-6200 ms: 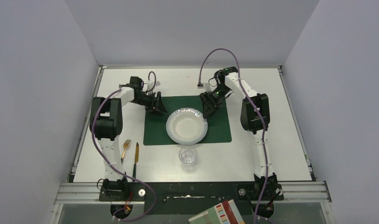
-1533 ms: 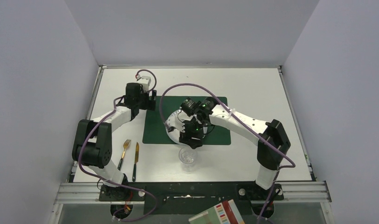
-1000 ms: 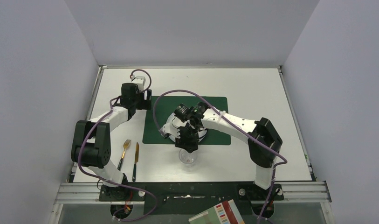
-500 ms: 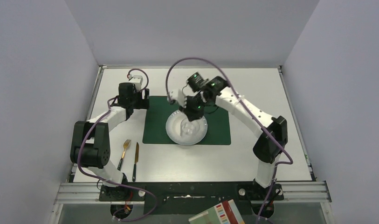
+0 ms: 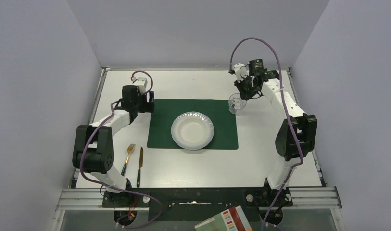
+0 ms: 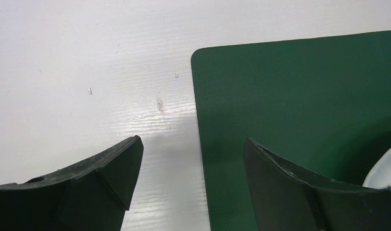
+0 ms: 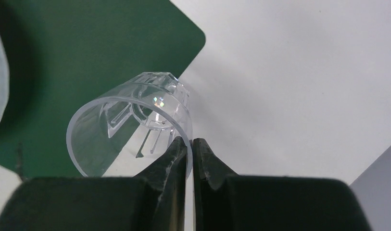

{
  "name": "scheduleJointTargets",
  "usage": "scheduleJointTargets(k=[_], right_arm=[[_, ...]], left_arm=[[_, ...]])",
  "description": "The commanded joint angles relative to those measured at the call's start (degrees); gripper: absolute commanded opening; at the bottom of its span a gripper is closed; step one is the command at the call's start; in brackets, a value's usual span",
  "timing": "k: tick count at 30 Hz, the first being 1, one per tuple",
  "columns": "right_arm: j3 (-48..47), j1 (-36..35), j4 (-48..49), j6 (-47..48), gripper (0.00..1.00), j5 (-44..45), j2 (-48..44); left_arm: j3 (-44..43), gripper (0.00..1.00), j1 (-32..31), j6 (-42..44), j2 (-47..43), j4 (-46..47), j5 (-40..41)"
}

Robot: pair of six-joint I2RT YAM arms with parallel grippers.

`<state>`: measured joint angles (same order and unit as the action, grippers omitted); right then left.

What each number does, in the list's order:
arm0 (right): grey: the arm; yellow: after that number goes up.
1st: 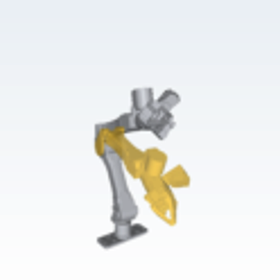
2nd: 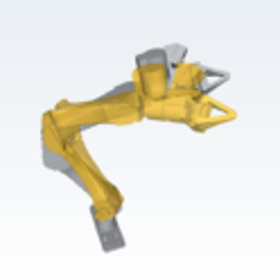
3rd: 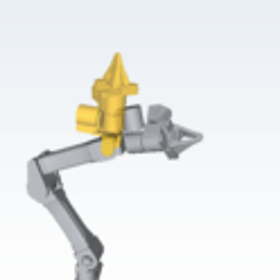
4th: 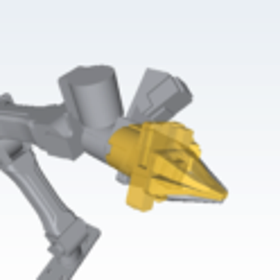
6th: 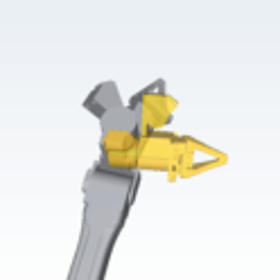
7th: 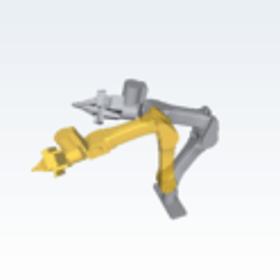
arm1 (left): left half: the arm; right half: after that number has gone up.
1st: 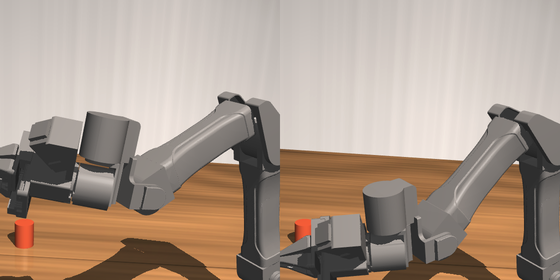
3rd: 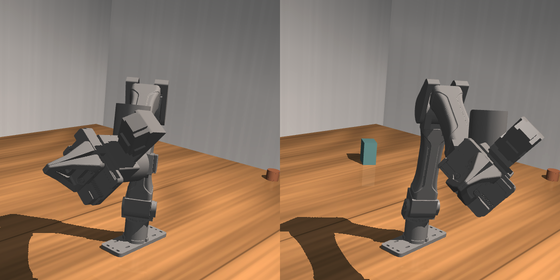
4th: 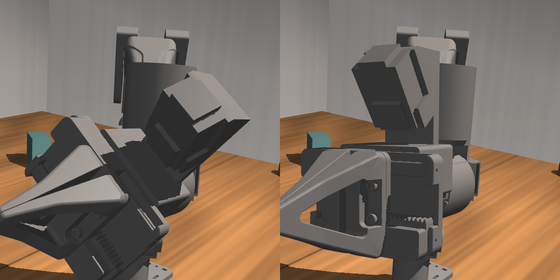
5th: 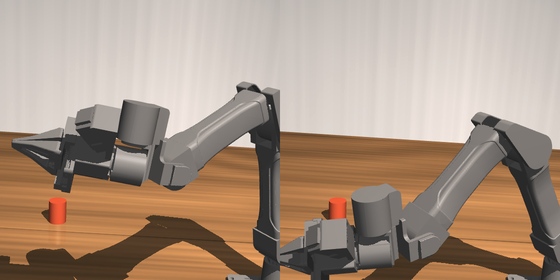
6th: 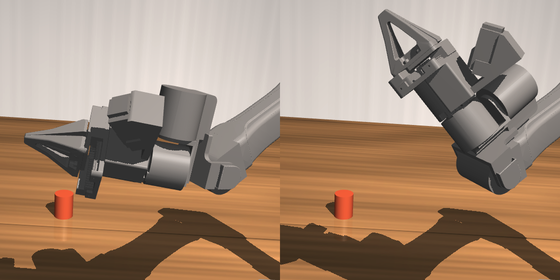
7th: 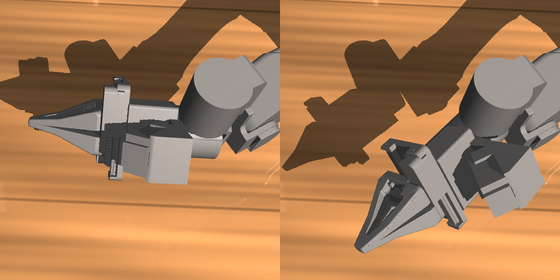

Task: Set the dinner table for one person
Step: Place the cup on the napkin.

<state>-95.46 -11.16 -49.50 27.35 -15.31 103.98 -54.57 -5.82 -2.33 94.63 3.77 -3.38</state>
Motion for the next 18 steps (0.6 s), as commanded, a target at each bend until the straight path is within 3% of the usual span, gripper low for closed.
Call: scheduleJointTargets(k=[1, 12, 18], right_arm=[[0.1, 0.1, 13.0, -7.5, 0.00, 2.3, 1.1], [-15.5, 0.9, 10.3, -8.1, 0.00, 1.9, 14.8], [-17.2, 0.9, 9.2, -7.2, 0.00, 2.4, 17.0]], left_arm=[[-1.1, 0.76, 0.7, -0.8, -0.9, 2.7, -1.4], [-2.0, 0.75, 1.9, -2.3, 0.4, 1.2, -3.6], [-2.1, 0.75, 2.7, -2.5, 0.3, 0.8, -4.1]])
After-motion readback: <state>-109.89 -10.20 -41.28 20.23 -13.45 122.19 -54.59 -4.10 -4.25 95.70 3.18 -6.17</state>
